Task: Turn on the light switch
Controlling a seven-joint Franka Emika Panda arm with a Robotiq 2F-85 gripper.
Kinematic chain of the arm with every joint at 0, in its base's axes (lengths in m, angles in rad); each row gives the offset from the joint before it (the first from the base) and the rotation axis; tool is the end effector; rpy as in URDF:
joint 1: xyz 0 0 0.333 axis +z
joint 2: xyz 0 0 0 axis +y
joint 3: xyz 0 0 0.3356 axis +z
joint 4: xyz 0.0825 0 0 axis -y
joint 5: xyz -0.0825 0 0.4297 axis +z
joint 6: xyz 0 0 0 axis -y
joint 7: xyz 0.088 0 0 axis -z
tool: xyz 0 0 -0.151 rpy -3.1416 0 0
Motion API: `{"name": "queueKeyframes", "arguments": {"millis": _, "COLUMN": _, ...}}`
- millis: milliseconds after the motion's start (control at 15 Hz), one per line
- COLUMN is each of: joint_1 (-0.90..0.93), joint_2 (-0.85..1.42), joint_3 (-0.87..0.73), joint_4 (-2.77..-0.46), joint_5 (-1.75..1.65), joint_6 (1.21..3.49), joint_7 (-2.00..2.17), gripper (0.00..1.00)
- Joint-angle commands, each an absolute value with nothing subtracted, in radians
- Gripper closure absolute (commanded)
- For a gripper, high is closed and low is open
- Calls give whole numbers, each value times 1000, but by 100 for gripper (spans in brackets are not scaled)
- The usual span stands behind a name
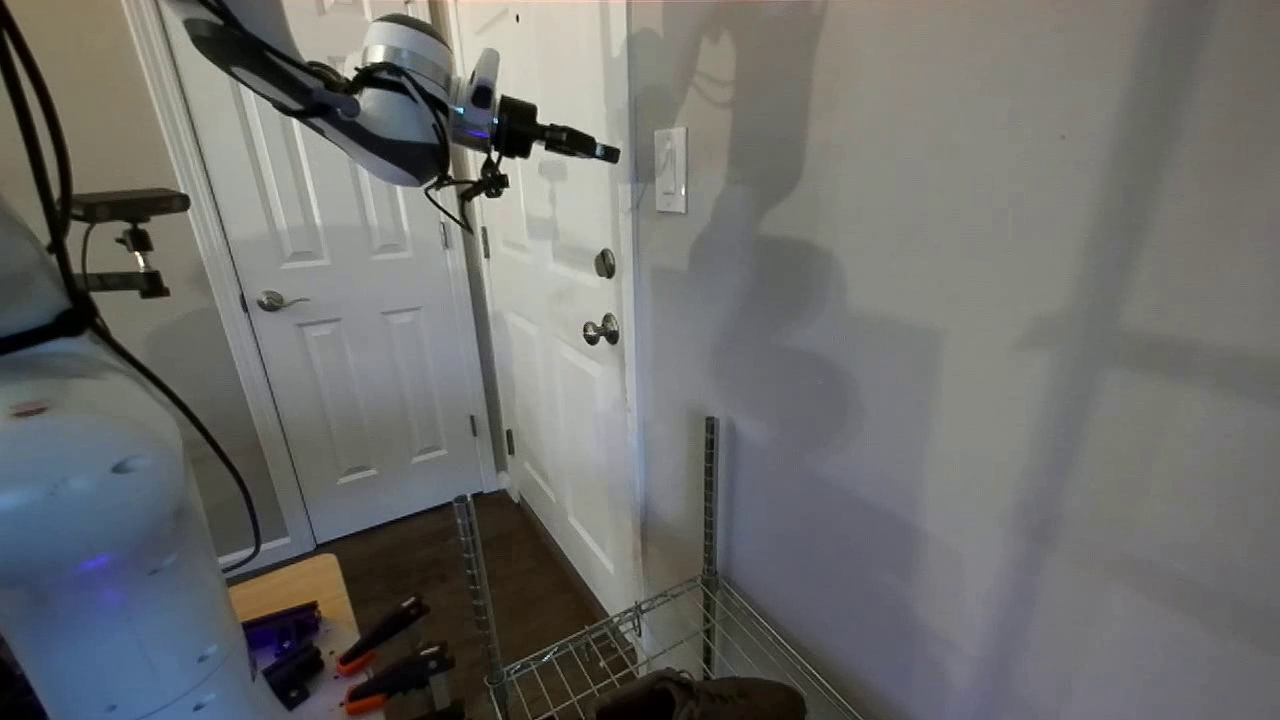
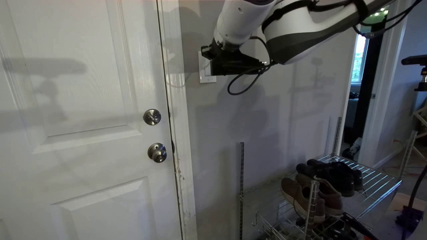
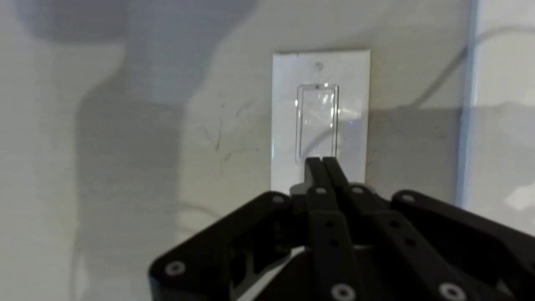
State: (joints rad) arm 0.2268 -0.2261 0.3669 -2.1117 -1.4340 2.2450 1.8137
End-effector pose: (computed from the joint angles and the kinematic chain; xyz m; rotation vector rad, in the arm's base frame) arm 0.5204 0.2917 0.5609 2.2686 -0.4463 1.7813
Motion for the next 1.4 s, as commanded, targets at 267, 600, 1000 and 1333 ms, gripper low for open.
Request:
{"name": "queueKeyframes", "arguments": {"millis": 267, "joint_1": 238, "joint_2": -186, "joint_3": 316, "joint_4": -2069, "joint_5": -1481, "joint_6": 2210, "joint_7": 1852, "gripper": 97}}
{"name": "queueKeyframes", "arguments": {"millis": 600, "joint_1": 242, "joint_2": -148, "joint_3": 307, "joint_4": -2039, "joint_5": -1487, "joint_6": 2215, "joint_7": 1847, "gripper": 95}}
{"name": "queueKeyframes", "arguments": {"millis": 1000, "joint_1": 246, "joint_2": -104, "joint_3": 305, "joint_4": -2001, "joint_5": -1485, "joint_6": 2220, "joint_7": 1846, "gripper": 96}}
{"name": "queueKeyframes", "arguments": {"millis": 1333, "joint_1": 245, "joint_2": -75, "joint_3": 302, "joint_4": -1967, "joint_5": -1498, "joint_6": 2218, "joint_7": 1847, "gripper": 96}}
